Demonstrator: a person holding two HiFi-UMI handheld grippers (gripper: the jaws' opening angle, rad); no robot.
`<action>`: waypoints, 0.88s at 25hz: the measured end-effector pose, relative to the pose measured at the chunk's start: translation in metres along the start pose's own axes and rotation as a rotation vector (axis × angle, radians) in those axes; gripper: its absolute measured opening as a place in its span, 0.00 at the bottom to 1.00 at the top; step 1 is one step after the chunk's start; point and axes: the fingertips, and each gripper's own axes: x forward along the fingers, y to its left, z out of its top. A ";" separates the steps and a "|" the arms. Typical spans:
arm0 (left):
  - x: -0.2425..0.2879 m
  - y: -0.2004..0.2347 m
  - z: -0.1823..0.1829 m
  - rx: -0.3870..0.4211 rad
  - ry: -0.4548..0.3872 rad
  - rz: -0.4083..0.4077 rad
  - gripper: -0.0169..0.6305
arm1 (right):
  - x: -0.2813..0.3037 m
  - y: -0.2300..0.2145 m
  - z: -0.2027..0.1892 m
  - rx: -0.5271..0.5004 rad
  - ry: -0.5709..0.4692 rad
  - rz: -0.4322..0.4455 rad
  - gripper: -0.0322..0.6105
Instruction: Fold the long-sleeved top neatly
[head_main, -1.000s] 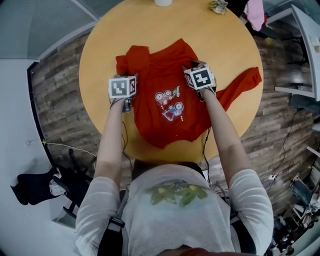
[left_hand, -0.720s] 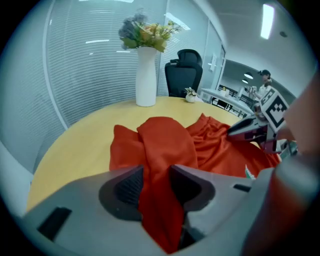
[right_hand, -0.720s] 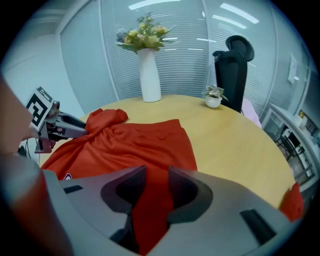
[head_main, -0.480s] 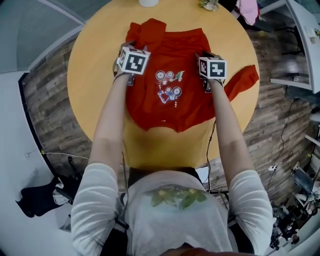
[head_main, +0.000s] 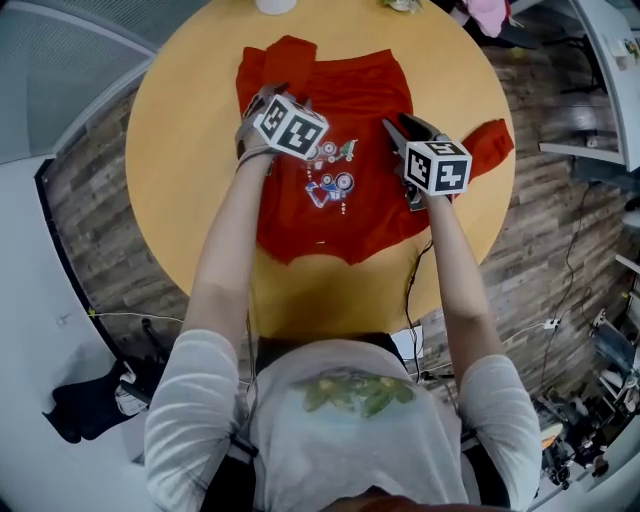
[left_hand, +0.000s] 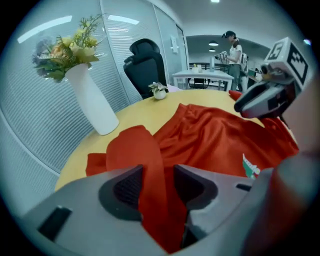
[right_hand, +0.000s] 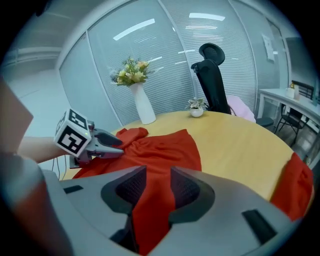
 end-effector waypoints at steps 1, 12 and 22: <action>0.000 0.003 -0.001 -0.020 -0.005 0.014 0.30 | -0.008 -0.001 -0.003 -0.002 -0.003 0.000 0.28; -0.151 0.132 -0.067 -0.707 -0.431 0.171 0.05 | -0.101 -0.086 -0.056 -0.017 0.065 -0.186 0.28; -0.292 0.185 -0.241 -0.883 -0.401 0.498 0.05 | -0.136 -0.108 -0.082 0.009 0.105 -0.252 0.29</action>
